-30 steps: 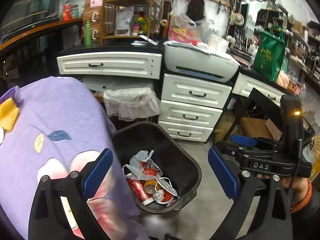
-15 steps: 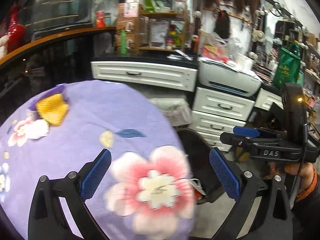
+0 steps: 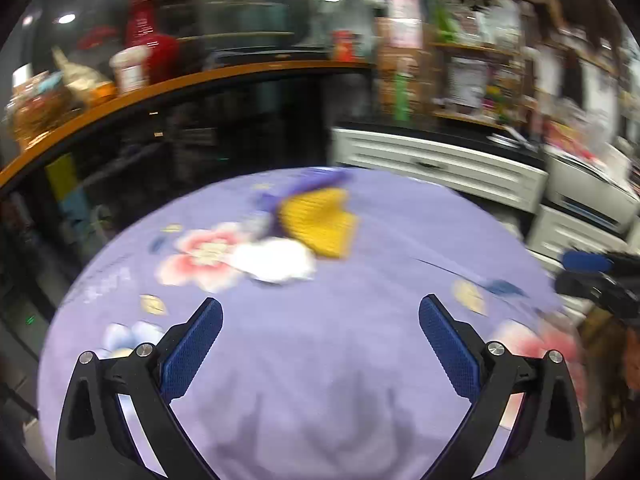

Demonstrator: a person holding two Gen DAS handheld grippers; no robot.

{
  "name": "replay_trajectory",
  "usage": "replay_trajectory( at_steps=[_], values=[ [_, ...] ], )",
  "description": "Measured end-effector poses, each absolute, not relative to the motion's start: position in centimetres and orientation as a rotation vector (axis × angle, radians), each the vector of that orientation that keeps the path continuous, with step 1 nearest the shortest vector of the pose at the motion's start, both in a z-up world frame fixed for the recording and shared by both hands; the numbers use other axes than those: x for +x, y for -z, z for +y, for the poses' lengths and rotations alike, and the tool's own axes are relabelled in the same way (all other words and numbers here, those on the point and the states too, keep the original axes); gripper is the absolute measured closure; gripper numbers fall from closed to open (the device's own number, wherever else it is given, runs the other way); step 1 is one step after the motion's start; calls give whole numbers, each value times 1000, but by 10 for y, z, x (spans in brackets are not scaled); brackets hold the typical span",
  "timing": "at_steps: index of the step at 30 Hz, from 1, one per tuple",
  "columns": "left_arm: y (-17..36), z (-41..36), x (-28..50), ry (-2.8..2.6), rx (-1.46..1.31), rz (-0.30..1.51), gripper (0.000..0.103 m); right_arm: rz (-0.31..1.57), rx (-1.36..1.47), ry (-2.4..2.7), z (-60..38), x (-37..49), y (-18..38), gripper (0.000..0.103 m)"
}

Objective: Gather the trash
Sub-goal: 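Move both tools back over the table toward the purple packet and yellow net, then grasp the purple wipes packet with the left tool while the right tool grasps the yellow foam net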

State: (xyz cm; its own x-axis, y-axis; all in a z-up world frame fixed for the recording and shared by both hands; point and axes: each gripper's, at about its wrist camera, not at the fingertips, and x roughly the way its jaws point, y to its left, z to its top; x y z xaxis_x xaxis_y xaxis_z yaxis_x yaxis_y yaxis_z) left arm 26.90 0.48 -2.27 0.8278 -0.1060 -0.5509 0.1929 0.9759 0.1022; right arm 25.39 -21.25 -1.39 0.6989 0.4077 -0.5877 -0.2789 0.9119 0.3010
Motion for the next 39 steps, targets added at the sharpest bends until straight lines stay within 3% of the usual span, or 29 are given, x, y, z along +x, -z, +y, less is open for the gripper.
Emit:
replay_trajectory(
  at_steps=[2, 9, 14, 17, 19, 22, 26, 37, 38, 39],
  values=[
    [18, 19, 287, 136, 129, 570, 7, 706, 181, -404, -197, 268, 14, 31],
    [21, 30, 361, 106, 200, 593, 34, 724, 115, -438, -162, 305, 15, 31],
    [37, 18, 403, 111, 258, 621, 39, 728, 107, -433, -156, 329, 17, 31],
    [47, 12, 425, 99, 288, 640, 57, 734, 128, -447, -153, 347, 17, 31],
    [52, 16, 434, 108, 266, 669, 83, 738, 141, -464, -149, 359, 18, 31],
    [51, 28, 434, 109, 185, 664, 92, 744, 143, -500, -136, 384, 19, 31],
    [45, 47, 425, 76, 113, 628, 94, 737, 71, -507, -112, 412, 24, 22],
    [24, 84, 409, 42, -36, 535, 94, 819, -55, -494, -72, 484, 58, 20],
    [25, 87, 410, 38, -43, 535, 94, 832, -50, -499, -70, 488, 61, 22],
    [25, 88, 411, 35, -50, 535, 94, 837, -51, -498, -70, 489, 62, 32]
  ],
)
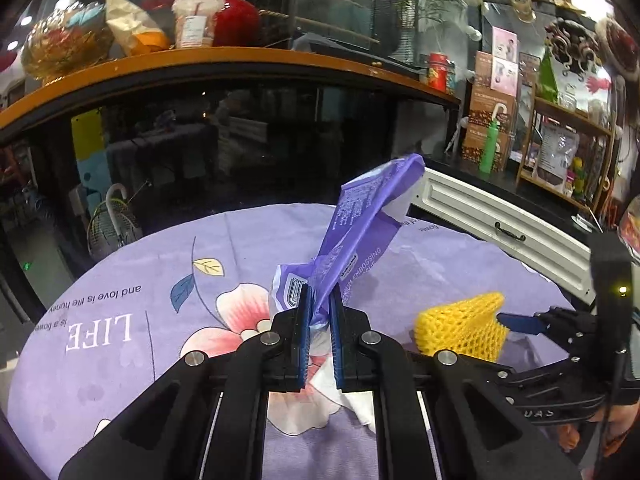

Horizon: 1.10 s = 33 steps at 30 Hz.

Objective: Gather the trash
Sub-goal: 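Grasp the purple wipes packet with the left tool while the right tool grasps the yellow foam net, then carry the packet and yellow net to the black bin and open both tools to drop them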

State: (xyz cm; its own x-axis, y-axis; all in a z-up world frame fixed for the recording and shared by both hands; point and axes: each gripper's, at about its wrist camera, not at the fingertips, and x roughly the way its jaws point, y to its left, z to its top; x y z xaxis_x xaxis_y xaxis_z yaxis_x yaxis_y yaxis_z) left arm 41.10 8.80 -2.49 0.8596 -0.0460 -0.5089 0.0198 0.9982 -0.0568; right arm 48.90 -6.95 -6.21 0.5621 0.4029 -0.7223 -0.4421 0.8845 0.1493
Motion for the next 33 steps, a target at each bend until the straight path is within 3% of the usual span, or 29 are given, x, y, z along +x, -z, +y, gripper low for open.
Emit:
replay_trajectory(
  at_steps=[6, 7, 19, 33],
  values=[
    [29, 93, 412, 32, -69, 546, 94, 853, -3, -511, -77, 481, 61, 87],
    [29, 92, 412, 32, -65, 545, 94, 853, 10, -515, -81, 477, 59, 90],
    [18, 82, 401, 55, -55, 515, 94, 759, 109, -497, -144, 404, 15, 93],
    [-5, 5, 318, 202, -3, 480, 94, 679, 133, -409, -202, 296, 2, 93]
  ],
)
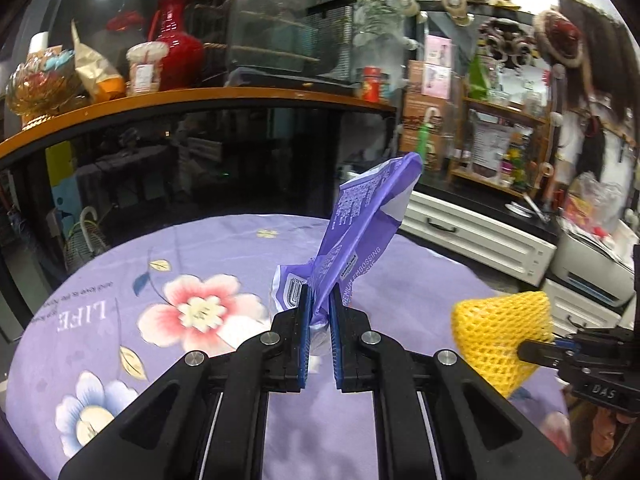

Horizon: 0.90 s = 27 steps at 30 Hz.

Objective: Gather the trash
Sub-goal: 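Carry the packet and yellow net to the black bin and open both tools to drop them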

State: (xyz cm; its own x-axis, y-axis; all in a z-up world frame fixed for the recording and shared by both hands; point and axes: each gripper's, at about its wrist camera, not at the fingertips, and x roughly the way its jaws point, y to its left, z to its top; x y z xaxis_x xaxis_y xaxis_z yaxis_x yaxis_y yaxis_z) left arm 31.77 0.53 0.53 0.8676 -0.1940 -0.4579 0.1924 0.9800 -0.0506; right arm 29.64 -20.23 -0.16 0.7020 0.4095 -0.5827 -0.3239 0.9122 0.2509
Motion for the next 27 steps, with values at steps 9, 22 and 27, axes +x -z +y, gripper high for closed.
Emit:
replay_trajectory(
  at_steps=[9, 22, 27],
  values=[
    [-4, -60, 263, 331, 11, 495, 94, 662, 187, -299, -267, 226, 12, 93],
    [1, -150, 217, 509, 40, 509, 94, 698, 247, -78, -366, 152, 53, 93],
    [5, -184, 202, 575, 63, 514, 94, 747, 262, -22, -388, 141, 82, 93]
  ],
)
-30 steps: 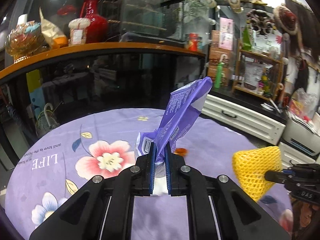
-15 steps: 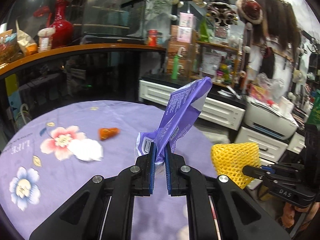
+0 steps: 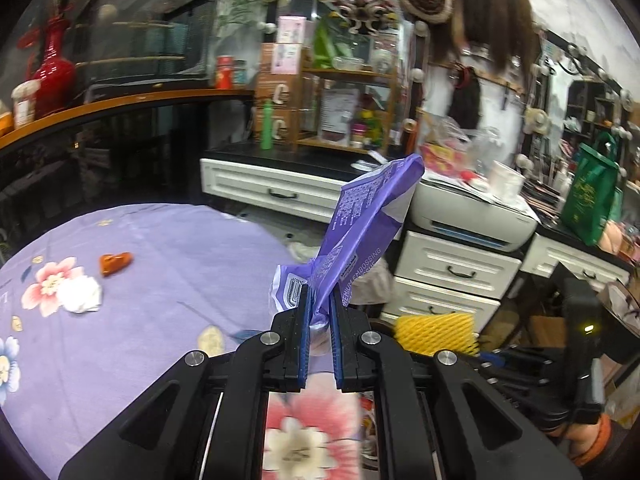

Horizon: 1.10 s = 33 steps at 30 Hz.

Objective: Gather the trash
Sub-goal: 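Carry the packet and yellow net to the black bin and open both tools to drop them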

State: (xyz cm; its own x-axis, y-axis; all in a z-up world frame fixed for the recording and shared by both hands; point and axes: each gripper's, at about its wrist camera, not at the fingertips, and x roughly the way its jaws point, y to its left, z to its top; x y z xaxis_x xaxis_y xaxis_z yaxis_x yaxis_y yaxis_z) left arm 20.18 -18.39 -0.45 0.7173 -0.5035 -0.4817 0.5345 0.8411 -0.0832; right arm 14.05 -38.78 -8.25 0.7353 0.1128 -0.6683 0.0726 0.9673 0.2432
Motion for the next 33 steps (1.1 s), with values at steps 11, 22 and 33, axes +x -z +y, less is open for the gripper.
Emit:
replay_trajectory(
  at_steps=[11, 22, 33],
  values=[
    [38, -246, 184, 680, 112, 599, 94, 882, 350, 46, -410, 143, 158, 60],
    [79, -276, 179, 705, 162, 702, 94, 856, 412, 148, -442, 115, 162, 47],
    [115, -293, 183, 670, 188, 808, 94, 820, 443, 246, -473, 83, 150, 47]
  ],
)
